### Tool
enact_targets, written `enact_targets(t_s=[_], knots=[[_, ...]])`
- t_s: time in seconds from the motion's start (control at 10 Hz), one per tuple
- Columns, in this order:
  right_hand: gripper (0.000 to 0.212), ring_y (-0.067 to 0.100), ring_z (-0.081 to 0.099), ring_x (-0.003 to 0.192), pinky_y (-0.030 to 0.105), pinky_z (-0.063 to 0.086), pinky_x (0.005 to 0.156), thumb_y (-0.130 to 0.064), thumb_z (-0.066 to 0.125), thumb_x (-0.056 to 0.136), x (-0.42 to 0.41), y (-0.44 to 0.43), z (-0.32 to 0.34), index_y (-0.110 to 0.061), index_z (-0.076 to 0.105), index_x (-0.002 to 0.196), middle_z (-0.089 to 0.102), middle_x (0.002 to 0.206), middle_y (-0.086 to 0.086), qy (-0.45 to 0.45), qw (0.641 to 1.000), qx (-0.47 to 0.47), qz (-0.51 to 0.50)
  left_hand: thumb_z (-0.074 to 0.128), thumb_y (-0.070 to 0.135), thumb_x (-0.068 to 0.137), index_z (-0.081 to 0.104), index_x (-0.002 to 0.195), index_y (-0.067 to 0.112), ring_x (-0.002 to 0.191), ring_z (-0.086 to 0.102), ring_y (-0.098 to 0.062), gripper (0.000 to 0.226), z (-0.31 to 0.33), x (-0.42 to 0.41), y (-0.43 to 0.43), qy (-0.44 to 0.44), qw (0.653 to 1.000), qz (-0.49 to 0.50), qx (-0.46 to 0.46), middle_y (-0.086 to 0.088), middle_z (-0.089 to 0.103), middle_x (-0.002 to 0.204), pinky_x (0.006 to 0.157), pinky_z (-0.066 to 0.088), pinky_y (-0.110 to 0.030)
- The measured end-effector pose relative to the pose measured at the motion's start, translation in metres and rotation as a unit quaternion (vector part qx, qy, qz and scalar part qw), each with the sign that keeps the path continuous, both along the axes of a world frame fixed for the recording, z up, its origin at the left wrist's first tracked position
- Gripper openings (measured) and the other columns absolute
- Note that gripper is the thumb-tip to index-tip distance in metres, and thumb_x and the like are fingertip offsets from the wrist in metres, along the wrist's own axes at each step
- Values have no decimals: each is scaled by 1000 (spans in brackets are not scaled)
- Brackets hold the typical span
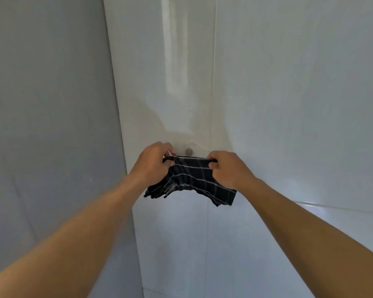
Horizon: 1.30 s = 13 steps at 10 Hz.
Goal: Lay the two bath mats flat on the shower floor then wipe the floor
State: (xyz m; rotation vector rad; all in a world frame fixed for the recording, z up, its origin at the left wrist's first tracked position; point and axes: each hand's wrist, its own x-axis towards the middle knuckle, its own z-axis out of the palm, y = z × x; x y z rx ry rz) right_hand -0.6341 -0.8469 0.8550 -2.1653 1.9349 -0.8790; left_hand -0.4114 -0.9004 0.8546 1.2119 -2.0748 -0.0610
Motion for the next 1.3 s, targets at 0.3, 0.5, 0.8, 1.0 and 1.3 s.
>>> enact_targets(t_s=[0.3,0.5,0.8,1.0,1.3], knots=[[32,30,55,81,36,45,71,3,66,78,1,-46,-12,-12,67,106,58,101,9,243,933,-260,-54,65,9,86,74,95,17,78,56,-23,15,-14,-25,-61,4,974,16,-227,-3,58,97,62,44,-28],[25,32,56,82,42,46,71,-9,51,81,-5,-58,-36,-13,73,93,60,91,7,304,888,-343,-34,82,1,72,77,90,13,63,59,-27,22,-39,-25,-66,-28,959,30,-279,-7,65,86,66,49,-37],[18,25,53,85,37,46,73,-20,71,80,-1,-48,-55,-22,72,98,60,95,0,312,916,-252,7,87,4,68,76,101,15,70,62,-26,37,-72,-17,-51,-115,956,19,-268,-4,68,89,66,48,-37],[28,23,55,89,34,48,76,-18,73,82,3,-42,-55,-20,71,110,62,101,0,290,934,-209,17,71,1,84,76,110,16,69,66,-22,30,-77,-16,-46,-35,984,-40,-171,0,71,95,63,55,-33],[37,25,46,129,36,36,101,-11,54,94,-18,-23,-47,-12,61,130,52,146,5,274,947,-155,59,49,-1,89,60,99,21,76,62,-19,27,-57,-13,-17,15,999,25,-16,-2,72,100,67,50,-31]])
